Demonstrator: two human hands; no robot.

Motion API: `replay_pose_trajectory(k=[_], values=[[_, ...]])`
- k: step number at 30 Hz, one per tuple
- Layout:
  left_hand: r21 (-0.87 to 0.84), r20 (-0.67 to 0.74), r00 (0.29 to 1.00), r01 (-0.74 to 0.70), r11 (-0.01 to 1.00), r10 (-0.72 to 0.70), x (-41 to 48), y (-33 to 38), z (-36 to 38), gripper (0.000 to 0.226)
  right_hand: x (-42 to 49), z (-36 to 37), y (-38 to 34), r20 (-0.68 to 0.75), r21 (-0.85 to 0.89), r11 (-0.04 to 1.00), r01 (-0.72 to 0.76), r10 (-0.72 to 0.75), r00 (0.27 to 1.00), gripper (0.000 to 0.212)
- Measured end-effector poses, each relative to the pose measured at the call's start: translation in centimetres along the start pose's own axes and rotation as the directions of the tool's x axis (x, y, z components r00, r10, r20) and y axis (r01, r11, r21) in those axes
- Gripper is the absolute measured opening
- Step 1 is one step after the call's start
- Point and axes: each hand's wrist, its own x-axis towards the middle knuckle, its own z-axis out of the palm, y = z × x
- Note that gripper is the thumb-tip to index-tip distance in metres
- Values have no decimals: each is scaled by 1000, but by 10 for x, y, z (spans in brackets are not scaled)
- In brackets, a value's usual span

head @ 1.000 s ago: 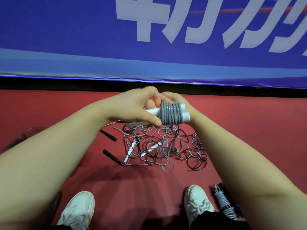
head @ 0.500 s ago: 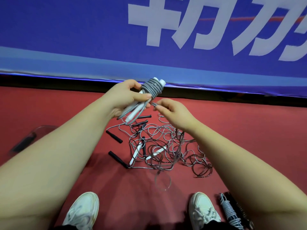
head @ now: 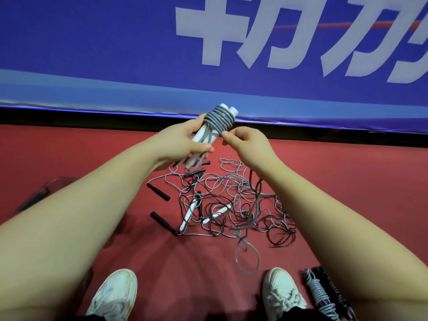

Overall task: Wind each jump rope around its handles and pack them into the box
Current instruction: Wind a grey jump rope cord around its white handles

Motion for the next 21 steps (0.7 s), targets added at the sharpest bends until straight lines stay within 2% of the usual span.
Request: replay_pose_trajectory(k=[4, 7, 9, 11, 14, 19, 21], values=[[-134, -129, 991, -44, 990, 27, 8, 3, 2, 49, 1, 3, -3, -24, 102, 995, -2, 4, 1000, 25], [-137, -215, 977, -32, 990, 2, 14, 3, -1, 43, 1, 10, -7, 89, 108, 994, -34, 24, 996, 28], [-12, -264, 964, -13, 1000, 9, 15, -2, -3, 38, 2, 10, -9, 146, 51, 995, -80, 72, 987, 31], [206, -326, 945, 36, 978, 34, 16, -9, -5, 29, 0, 5, -12, 198, -9, 991, -137, 136, 971, 32], [514, -361, 929, 127, 848, 79, 17, -18, -8, 18, -5, -2, -16, 300, -98, 978, -183, 204, 932, 35], [721, -330, 932, 145, 677, 151, 17, -20, 0, 25, -5, -7, -25, 274, -309, 945, -107, 196, 941, 38], [782, -315, 929, 139, 608, 193, 16, -20, 6, 24, -5, -9, -26, 285, -233, 959, -162, 227, 931, 38]])
